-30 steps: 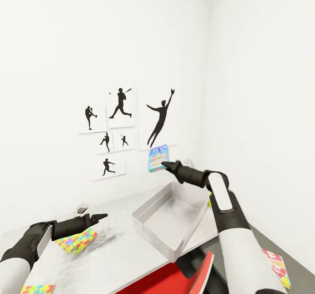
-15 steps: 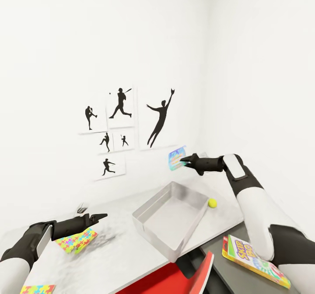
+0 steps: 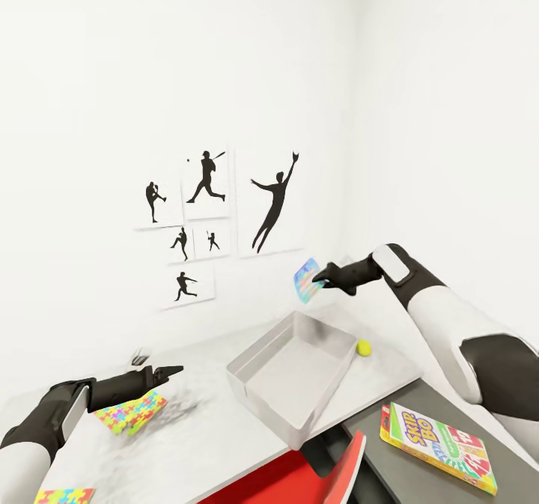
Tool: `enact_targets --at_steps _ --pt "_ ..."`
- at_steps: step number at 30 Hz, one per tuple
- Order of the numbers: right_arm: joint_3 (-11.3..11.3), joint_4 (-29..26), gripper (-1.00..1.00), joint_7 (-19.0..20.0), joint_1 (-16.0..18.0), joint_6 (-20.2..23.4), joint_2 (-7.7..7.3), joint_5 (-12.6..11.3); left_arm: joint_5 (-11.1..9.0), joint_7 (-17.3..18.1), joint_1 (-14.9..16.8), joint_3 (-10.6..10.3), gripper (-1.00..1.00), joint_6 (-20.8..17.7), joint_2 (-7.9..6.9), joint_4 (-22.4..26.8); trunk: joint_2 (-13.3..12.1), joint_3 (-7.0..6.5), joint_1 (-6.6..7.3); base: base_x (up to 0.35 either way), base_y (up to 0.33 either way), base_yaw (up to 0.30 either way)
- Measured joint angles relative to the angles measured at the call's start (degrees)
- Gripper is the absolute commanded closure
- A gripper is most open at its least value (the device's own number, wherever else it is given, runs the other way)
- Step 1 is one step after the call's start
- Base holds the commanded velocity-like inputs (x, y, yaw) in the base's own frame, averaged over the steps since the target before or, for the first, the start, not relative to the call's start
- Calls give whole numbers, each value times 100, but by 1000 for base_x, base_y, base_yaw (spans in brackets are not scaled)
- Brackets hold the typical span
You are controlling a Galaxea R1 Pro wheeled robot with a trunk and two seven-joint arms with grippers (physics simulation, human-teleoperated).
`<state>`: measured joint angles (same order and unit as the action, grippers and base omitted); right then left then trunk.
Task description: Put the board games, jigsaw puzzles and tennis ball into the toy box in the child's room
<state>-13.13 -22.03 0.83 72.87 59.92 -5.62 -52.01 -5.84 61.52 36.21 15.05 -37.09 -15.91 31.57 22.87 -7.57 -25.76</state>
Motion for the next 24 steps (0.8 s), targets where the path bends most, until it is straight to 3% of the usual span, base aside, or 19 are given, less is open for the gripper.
enact_targets --at_steps 6,8,9,12,15,18,24 --pt "-484 31 100 333 5 0 -74 -37 -4 0 -2 0 -100 -8 -7 0 0 0 0 0 0 0" --pt "-838 34 100 859 -8 3 -276 -41 -4 1 -2 0 -100 -9 -8 1 0 0 0 0 0 0" --pt "-1176 31 100 1413 -20 7 -448 -66 -4 1 -2 3 -100 -9 -9 1 0 0 0 0 0 0" --pt "-1943 14 100 2491 -29 8 -687 -62 -4 1 -2 2 -100 -10 -9 0 0 0 0 0 0 0" --pt "-2460 10 100 3005 -38 8 -824 -26 -4 1 -2 -6 -100 -9 -9 0 -1 0 0 0 0 0" --pt "-2612 20 100 3141 -50 8 -858 -36 -4 0 -2 -8 -100 -9 -9 0 0 0 0 0 0 0" --pt "-2689 29 100 3211 -49 8 -872 -39 -4 1 -2 -1 -100 -9 -9 0 0 0 0 0 0 0"
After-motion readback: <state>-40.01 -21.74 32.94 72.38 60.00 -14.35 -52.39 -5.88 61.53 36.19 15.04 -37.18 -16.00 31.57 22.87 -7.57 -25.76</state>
